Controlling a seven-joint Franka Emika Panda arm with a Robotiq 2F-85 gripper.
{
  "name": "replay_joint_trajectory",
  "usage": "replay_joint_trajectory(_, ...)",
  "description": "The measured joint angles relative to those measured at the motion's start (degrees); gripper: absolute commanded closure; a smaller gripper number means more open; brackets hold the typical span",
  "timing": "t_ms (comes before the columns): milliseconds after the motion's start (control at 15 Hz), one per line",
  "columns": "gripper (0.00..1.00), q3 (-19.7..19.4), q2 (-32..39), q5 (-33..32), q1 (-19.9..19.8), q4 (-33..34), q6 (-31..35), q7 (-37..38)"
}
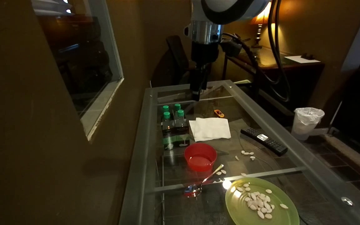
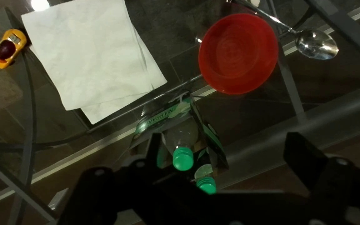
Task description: Remove the two bottom bottles and place them on the table
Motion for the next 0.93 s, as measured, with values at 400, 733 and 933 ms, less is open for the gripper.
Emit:
replay_joint_trajectory(400, 0.0, 0.0, 5.7, 0.0, -0.1, 4.4, 0.5, -2.3)
replay_joint_trajectory(733, 0.19, 0.0, 10.0, -0.1, 0.1, 7.6, 0.5, -3.8)
replay_joint_trajectory(933, 0.3, 0.0, 11.9, -0.1, 0.1, 9.2, 1.2, -4.5)
